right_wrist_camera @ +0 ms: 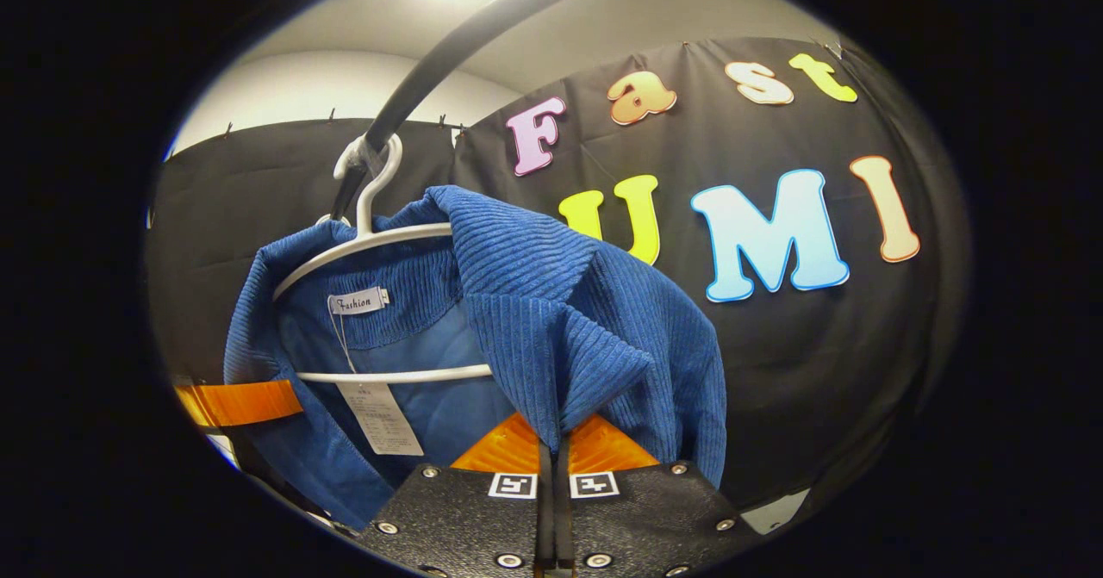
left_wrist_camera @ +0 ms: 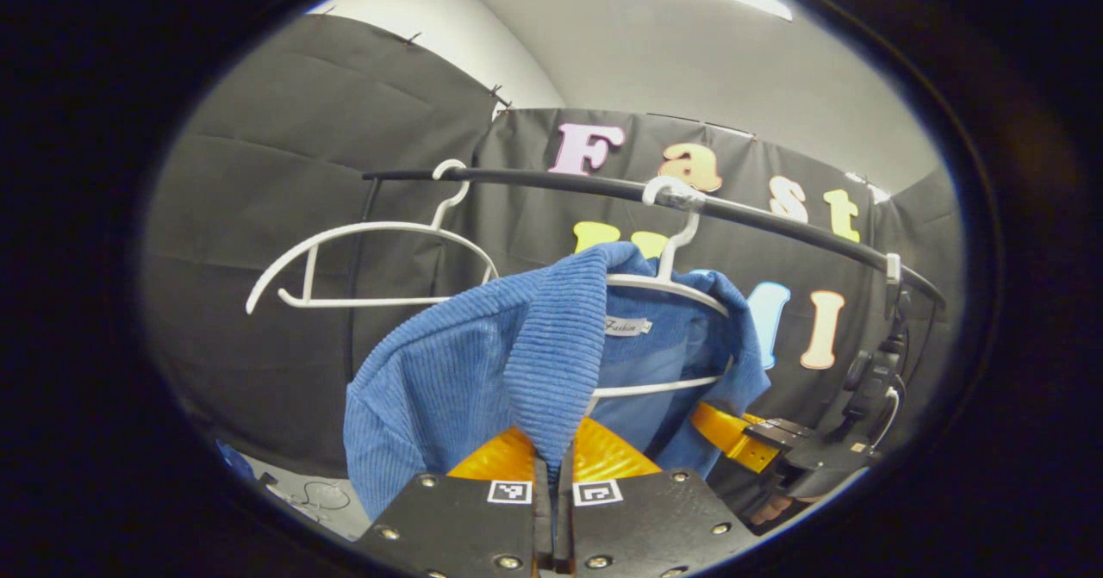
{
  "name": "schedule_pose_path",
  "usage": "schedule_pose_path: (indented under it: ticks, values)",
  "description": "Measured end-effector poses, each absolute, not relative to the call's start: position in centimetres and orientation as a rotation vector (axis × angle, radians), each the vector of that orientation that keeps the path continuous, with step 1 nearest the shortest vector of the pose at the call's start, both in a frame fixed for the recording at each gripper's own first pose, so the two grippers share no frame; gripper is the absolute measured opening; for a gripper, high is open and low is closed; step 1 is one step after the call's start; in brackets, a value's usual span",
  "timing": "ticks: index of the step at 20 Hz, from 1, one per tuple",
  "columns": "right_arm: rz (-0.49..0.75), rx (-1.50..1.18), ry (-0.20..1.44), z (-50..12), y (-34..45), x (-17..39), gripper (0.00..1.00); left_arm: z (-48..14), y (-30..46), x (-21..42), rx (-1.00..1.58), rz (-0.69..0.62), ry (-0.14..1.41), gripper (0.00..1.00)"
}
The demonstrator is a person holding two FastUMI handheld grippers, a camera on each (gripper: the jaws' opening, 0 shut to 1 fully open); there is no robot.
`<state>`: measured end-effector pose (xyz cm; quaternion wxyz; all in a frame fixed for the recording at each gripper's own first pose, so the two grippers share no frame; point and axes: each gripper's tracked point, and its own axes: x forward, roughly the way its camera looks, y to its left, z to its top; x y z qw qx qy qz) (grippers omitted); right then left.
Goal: Grasp the clothes on the hanger with both hands and then place them into the laundry hamper below.
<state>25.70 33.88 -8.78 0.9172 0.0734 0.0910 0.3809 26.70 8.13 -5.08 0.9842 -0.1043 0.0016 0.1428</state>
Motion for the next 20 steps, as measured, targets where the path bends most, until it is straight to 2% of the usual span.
schedule_pose_path:
  ticks: [6,20]
  values:
    - [0.73,0.165,0.14,-7.7,32.4,26.9,0.0,-2.9,9.4,24.6,-0.189,0.301,-0.054,0.03]
    - [0.564,0.107,-0.033,-5.2,29.4,31.2,0.0,0.5,17.5,21.7,-0.176,0.412,-0.156,0.02]
